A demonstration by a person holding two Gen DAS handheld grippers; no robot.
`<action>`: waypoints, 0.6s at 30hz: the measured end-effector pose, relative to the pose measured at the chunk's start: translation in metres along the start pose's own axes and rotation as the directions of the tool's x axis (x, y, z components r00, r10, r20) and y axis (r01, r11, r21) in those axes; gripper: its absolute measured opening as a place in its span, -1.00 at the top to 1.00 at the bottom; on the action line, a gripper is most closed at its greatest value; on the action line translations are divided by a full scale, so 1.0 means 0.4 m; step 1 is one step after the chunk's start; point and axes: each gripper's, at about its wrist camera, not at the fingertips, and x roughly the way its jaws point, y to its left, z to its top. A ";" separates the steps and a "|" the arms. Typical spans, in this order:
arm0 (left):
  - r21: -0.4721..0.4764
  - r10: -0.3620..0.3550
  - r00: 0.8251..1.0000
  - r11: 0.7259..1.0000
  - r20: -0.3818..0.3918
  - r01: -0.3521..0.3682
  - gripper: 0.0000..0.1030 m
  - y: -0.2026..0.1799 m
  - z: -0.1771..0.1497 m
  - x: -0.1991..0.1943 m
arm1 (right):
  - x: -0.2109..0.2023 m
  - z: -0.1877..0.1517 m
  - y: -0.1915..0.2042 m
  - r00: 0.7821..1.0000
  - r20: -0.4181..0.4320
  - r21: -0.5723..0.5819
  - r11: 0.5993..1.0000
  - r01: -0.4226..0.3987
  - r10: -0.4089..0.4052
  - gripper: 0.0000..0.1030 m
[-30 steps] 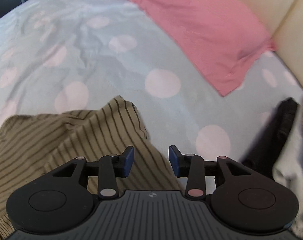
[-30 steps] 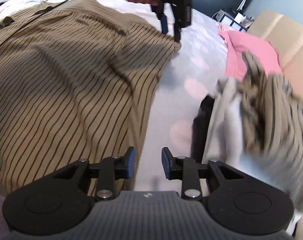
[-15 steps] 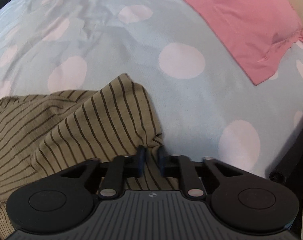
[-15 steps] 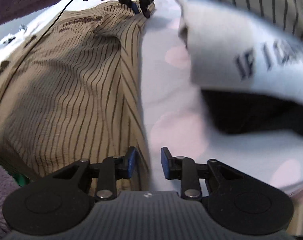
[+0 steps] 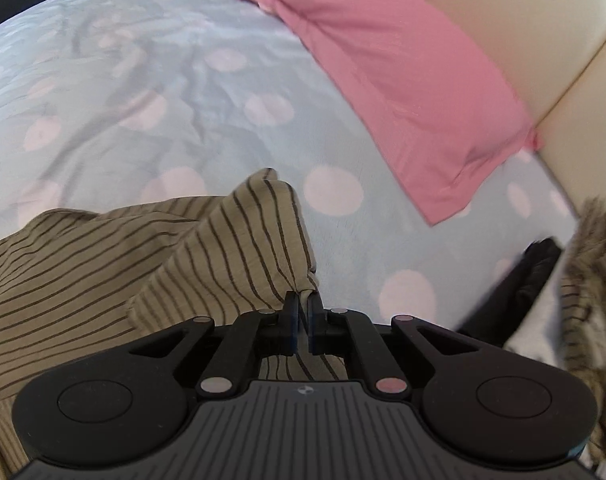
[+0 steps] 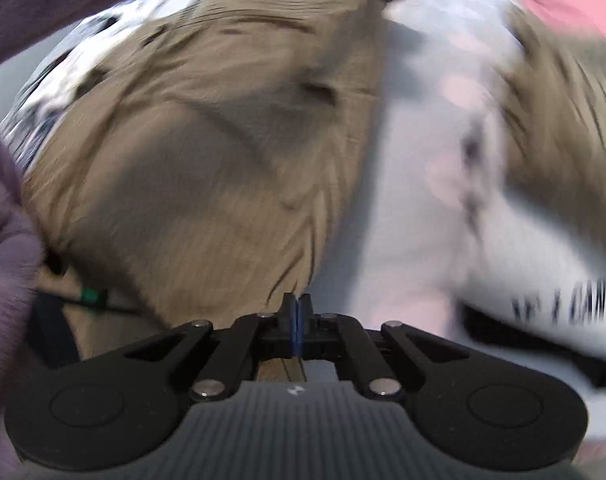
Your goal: Fold clothes
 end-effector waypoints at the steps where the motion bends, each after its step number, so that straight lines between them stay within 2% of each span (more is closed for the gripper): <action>1: -0.015 -0.015 1.000 1.000 0.015 0.016 0.96 0.024 -0.004 -0.022 | -0.012 0.022 0.032 1.000 0.001 -0.018 1.000 -0.017 0.017 0.98; 5: -0.097 -0.082 0.992 0.991 0.091 0.091 0.96 0.136 -0.046 -0.109 | -0.033 0.078 0.168 0.996 0.057 -0.032 0.997 -0.070 0.071 0.98; 10: -0.203 -0.113 0.974 0.967 0.194 0.153 0.97 0.299 -0.143 -0.192 | 0.032 0.096 0.330 0.981 0.107 -0.036 0.987 -0.160 0.163 0.98; 13: -0.281 -0.096 0.968 0.946 0.233 0.161 0.97 0.403 -0.213 -0.206 | 0.094 0.105 0.390 0.975 0.106 -0.009 0.981 -0.195 0.195 0.98; 18: -0.412 -0.052 0.973 0.900 0.226 0.144 0.97 0.541 -0.316 -0.148 | 0.169 0.118 0.433 0.981 0.069 0.004 0.984 -0.180 0.179 0.98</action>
